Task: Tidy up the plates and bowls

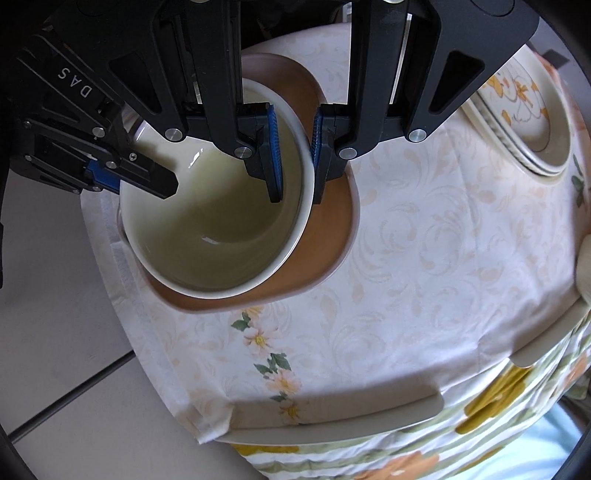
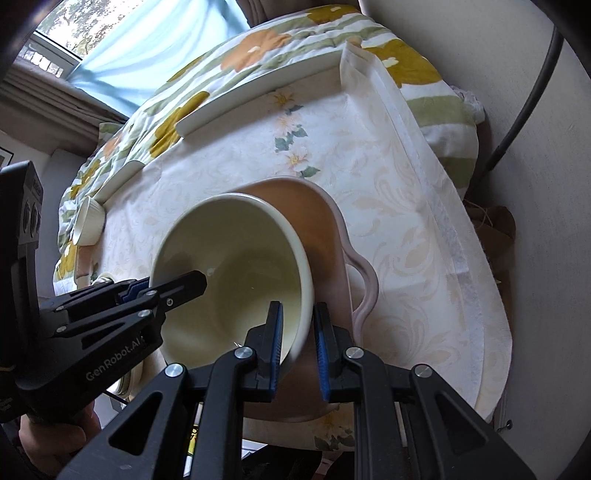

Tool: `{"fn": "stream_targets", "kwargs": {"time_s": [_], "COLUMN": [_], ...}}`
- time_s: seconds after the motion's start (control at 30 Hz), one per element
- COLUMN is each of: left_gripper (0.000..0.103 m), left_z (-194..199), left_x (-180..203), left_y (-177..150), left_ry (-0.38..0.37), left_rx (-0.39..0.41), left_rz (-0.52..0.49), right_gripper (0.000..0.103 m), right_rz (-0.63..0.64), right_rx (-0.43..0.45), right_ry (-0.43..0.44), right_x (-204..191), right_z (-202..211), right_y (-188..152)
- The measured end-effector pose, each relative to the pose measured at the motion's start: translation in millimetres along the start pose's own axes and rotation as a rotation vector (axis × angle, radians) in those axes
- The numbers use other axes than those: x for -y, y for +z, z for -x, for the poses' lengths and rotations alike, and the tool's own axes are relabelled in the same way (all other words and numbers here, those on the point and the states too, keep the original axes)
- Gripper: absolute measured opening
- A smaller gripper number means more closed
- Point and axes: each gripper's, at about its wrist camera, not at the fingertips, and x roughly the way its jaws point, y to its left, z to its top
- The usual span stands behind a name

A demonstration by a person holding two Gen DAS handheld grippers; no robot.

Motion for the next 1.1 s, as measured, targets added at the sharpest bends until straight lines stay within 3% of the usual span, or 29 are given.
{"fn": "stream_targets", "kwargs": {"time_s": [0.43,0.6,1.1], "left_gripper": [0.012,0.013,0.013], "left_z": [-17,-7,22], "left_x": [10,18,28], "left_y": [-1,-1,-7], "left_ry": [0.071,0.113,0.123], "left_rx": [-0.009,0.027,0.075], "left_rz": [-0.087,-0.118,-0.11], "right_gripper": [0.015,0.015,0.016], "right_rz": [-0.019,-0.019,-0.014], "right_rx": [-0.006,-0.008,0.034], "right_ry": [-0.046,-0.043,-0.004], "right_x": [1,1,1], "right_z": [-8,-5,25], "right_y": [-2,-4,-13]}}
